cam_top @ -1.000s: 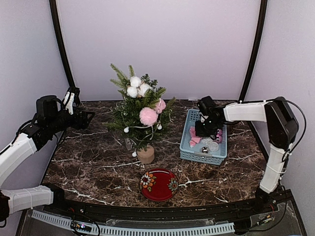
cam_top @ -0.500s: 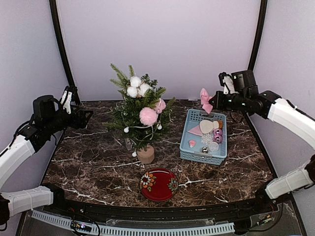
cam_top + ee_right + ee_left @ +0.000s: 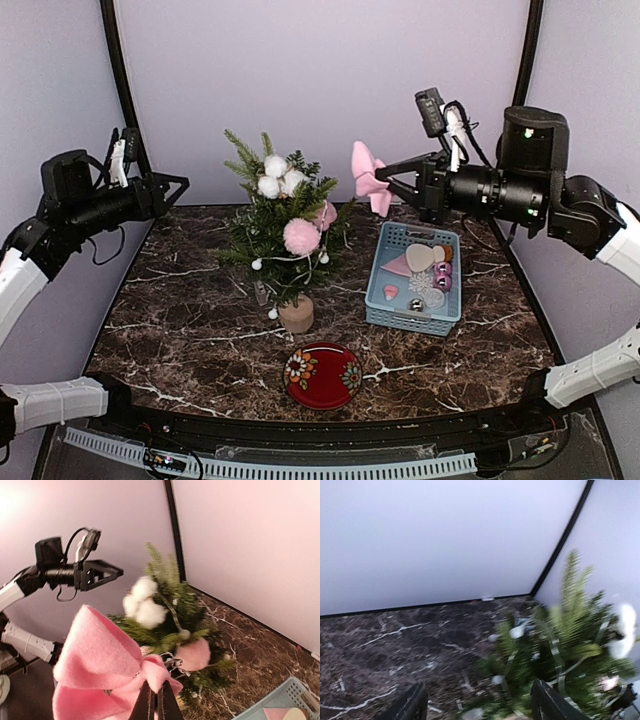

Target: Decorate the small christmas tree

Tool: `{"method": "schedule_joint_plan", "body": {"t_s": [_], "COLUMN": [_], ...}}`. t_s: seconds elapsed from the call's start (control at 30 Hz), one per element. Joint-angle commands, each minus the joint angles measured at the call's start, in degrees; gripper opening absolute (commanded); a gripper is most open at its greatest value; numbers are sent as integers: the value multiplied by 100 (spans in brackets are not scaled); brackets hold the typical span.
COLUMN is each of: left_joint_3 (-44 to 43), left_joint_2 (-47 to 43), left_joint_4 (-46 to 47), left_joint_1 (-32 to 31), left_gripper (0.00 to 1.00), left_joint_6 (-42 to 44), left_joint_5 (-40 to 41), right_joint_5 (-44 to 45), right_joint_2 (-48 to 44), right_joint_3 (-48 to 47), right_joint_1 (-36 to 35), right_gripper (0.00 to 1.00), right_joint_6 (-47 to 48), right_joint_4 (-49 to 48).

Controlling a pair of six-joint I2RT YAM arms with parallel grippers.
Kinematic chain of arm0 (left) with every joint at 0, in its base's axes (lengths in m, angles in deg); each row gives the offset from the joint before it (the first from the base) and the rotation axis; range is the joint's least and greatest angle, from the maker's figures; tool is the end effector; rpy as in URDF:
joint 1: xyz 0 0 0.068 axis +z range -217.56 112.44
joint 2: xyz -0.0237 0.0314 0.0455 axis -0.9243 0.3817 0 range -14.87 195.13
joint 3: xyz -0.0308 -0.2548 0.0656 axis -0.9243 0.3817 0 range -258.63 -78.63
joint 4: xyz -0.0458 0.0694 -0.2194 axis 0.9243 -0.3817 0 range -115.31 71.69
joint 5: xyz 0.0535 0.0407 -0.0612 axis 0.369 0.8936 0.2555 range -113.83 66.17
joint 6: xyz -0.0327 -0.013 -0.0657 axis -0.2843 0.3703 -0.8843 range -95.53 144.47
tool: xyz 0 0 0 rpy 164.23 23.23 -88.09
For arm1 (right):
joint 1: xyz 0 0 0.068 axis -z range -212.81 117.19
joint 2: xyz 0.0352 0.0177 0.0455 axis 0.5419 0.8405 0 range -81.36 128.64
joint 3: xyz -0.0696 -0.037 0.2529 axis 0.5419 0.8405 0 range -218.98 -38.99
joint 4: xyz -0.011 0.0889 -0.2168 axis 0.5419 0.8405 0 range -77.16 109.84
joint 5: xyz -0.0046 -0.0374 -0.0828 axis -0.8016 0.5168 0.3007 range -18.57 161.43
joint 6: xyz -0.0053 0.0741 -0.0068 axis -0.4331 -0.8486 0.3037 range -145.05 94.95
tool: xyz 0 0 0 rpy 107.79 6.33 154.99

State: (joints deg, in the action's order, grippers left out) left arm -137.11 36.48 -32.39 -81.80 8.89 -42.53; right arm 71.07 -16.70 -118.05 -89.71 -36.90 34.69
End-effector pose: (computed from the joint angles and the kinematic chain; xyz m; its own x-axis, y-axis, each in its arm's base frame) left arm 0.1884 -0.0685 0.3835 -0.2584 -0.1969 -0.9457 0.4900 0.8170 -0.3040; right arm 0.1310 0.2016 0.4389 -0.2420 0.0049 -0.9703 -0.8086 0.5516 0.2045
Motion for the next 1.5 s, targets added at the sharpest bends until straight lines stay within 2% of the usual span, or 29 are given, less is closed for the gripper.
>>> {"method": "schedule_joint_plan", "body": {"t_s": [0.0,0.1,0.27,0.43,0.53,0.7,0.77,0.87,0.97,1.13,1.2,1.23,1.3,1.37,1.47], "left_joint_3": [-1036,-1468,-1635,-1534,-1497,-1516,-1522,-1529,-1530,-1486,-1421,-1379,-1346,-1342,-1279], "left_joint_2": [18,156,400,550,664,713,706,712,770,812,782,776,771,767,638], "left_joint_4": [-782,-787,-345,380,552,270,129,-29,-100,-63,15,74,99,66,-74], "left_joint_1": [-782,-1229,-2303,-3195,-3343,-3374,-3370,-3370,-3370,-3370,-3367,-3373,-3372,-3369,-3362], "left_gripper": [73,73,73,83,89,89,83,66,60,40,30,21,11,1,0], "left_joint_6": [-905,-1239,-1815,-2187,-2284,-2203,-2163,-2126,-2119,-2156,-2188,-2211,-2206,-2193,-2133], "left_joint_5": [-528,-800,-1100,-1107,-1139,-676,-450,-331,-336,-401,-404,-409,-498,-561,-491], "right_joint_5": [1006,1614,2780,3721,4056,4189,4211,4228,4213,4208,4210,4204,4209,4191,4083], "right_joint_2": [474,911,1727,2404,2702,2832,2843,2846,2871,2912,2912,2907,2903,2870,2658], "right_joint_3": [-854,-1348,-2009,-2473,-2690,-2802,-2801,-2802,-2815,-2827,-2832,-2831,-2811,-2802,-2676], "right_joint_1": [-916,-1392,-1883,-2237,-2369,-2429,-2434,-2437,-2439,-2439,-2439,-2447,-2456,-2470,-2473], "right_gripper": [0,0,0,0,0,0,0,0,0,0,0,0,0,10,34], "right_joint_6": [860,1318,1905,2300,2442,2461,2469,2482,2510,2499,2475,2456,2430,2357,2113], "right_joint_4": [20,70,73,-34,-32,-33,-40,-57,-45,-7,19,35,80,159,184]}}
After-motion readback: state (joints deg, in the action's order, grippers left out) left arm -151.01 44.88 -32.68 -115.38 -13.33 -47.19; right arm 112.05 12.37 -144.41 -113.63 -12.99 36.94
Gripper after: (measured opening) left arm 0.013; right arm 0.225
